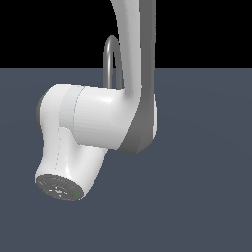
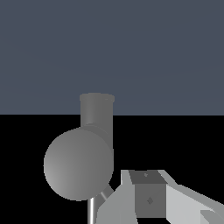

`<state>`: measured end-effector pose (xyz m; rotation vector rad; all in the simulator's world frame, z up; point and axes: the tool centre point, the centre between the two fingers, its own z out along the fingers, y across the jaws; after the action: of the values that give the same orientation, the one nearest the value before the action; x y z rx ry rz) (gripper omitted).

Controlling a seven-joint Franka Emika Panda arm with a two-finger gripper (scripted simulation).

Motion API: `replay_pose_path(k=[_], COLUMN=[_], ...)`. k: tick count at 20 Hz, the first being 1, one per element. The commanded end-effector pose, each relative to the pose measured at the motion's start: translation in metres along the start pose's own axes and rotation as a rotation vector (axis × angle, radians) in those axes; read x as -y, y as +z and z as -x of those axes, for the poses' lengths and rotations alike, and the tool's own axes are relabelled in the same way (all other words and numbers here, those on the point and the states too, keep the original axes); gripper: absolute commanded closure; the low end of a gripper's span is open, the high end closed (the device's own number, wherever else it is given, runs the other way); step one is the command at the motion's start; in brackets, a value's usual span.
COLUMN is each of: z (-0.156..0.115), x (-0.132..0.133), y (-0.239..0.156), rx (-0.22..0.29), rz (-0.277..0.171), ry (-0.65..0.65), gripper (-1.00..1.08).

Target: Turn on the faucet by rotating a designated handle.

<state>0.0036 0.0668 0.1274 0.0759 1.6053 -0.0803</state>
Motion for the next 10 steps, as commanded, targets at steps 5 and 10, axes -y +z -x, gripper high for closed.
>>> replay_pose_path(k=[5, 10], z=[0.011, 0.026], x=[0.012, 0.028], y=[0.000, 0.000], rx=[0.008, 0.022], rz=[-0.001, 0.000], ry=[0.002, 0.003], gripper=[1.08, 1.08])
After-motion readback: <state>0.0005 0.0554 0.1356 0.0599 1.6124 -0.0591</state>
